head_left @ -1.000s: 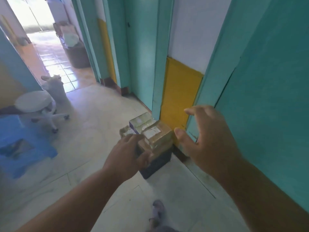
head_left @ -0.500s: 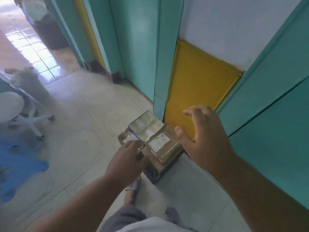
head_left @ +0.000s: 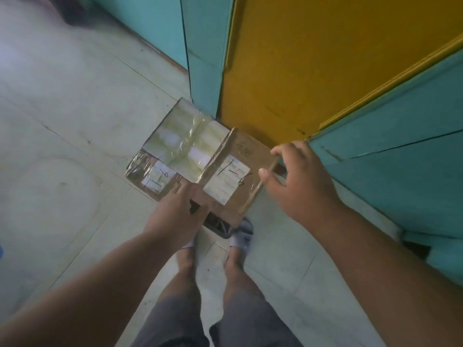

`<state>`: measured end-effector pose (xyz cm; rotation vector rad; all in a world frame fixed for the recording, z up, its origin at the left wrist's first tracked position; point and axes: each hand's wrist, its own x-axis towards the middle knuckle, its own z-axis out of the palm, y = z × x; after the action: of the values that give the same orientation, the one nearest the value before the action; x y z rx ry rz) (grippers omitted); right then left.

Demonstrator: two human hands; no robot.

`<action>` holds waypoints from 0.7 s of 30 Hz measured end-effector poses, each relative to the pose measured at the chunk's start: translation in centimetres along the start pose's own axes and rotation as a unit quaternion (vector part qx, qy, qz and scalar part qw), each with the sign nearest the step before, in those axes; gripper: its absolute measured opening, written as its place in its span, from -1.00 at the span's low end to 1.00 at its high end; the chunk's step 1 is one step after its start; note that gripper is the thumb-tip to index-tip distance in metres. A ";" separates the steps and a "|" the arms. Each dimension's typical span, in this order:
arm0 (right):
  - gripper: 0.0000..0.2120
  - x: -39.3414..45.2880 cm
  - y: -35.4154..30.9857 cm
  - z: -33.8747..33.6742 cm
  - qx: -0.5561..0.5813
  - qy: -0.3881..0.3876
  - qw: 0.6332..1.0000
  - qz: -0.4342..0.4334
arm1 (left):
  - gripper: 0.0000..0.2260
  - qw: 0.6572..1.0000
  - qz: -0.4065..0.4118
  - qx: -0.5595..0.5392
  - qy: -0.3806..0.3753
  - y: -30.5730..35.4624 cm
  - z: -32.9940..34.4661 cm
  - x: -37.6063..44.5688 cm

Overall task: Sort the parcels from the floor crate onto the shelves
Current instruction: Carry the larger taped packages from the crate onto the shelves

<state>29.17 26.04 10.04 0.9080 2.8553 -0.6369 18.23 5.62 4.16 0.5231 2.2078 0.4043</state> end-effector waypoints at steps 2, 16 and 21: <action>-0.61 2.8 2.1 3.6 -0.003 -0.026 1.000 0.013 | -0.54 0.995 -0.074 -0.071 -0.012 -0.8 2.2 3.6; -0.61 7.5 9.0 10.7 0.091 -0.072 0.974 0.195 | -0.62 0.827 -0.285 -0.484 0.017 -0.3 8.3 8.7; -0.59 1.8 4.6 0.3 0.097 0.016 0.988 0.119 | -0.66 0.812 -0.209 -0.545 -0.016 3.1 2.5 -1.5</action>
<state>30.35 30.26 7.70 1.2750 2.6856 -0.8885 21.75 7.81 5.02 -0.5660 1.6024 1.2606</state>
